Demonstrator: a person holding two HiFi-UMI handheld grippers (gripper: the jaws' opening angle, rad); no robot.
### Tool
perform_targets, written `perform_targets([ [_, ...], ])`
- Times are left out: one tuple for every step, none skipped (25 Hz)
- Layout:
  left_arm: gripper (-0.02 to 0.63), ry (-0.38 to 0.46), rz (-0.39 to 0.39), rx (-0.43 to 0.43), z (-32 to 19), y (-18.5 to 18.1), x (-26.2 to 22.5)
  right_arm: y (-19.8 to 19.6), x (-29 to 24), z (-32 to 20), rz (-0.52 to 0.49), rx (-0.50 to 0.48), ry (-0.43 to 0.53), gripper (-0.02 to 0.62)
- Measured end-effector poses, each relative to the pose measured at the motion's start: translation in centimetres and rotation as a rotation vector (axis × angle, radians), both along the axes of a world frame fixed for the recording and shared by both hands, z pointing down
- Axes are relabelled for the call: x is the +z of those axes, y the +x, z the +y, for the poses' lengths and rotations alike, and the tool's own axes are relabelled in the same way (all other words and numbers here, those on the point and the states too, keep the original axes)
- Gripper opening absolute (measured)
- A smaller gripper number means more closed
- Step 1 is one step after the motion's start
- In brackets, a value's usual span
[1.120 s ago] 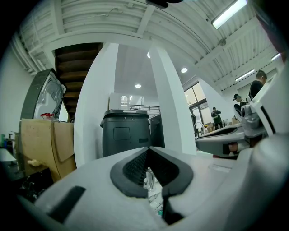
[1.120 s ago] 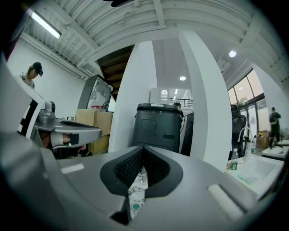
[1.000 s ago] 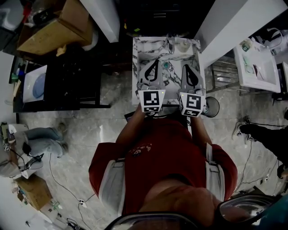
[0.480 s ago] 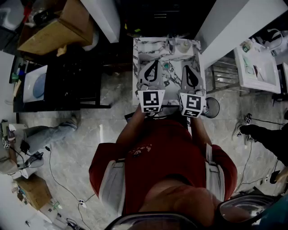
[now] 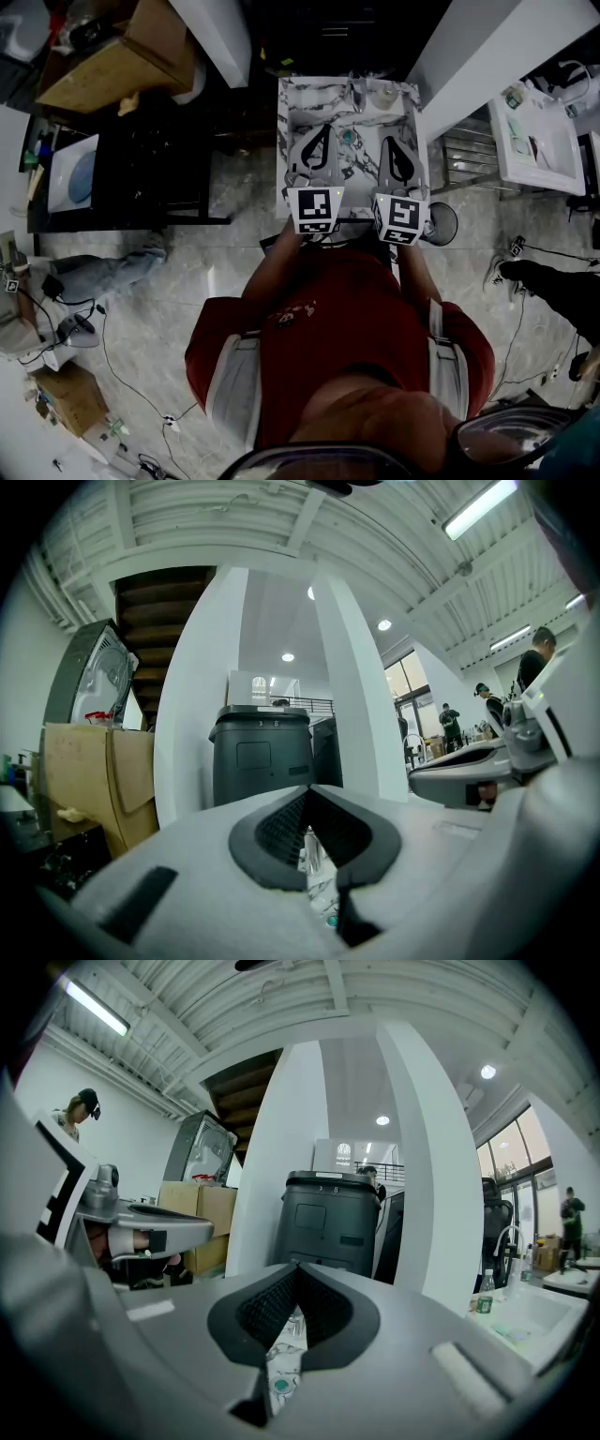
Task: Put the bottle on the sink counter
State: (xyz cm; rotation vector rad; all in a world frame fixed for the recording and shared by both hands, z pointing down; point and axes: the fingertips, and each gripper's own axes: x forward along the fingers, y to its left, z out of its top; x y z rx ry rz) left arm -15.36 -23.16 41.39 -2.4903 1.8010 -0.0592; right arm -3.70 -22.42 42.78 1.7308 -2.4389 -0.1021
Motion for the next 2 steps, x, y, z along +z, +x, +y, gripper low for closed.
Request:
perform_targets([
  [0.002, 0.0, -0.001, 0.001, -0.02, 0.03, 0.02, 0.01, 0.03, -0.04, 0.001, 0.0, 0.0, 0.003],
  [0.002, -0.001, -0.001, 0.003, -0.03, 0.05, 0.05, 0.03, 0.06, -0.08, 0.002, 0.0, -0.001, 0.003],
])
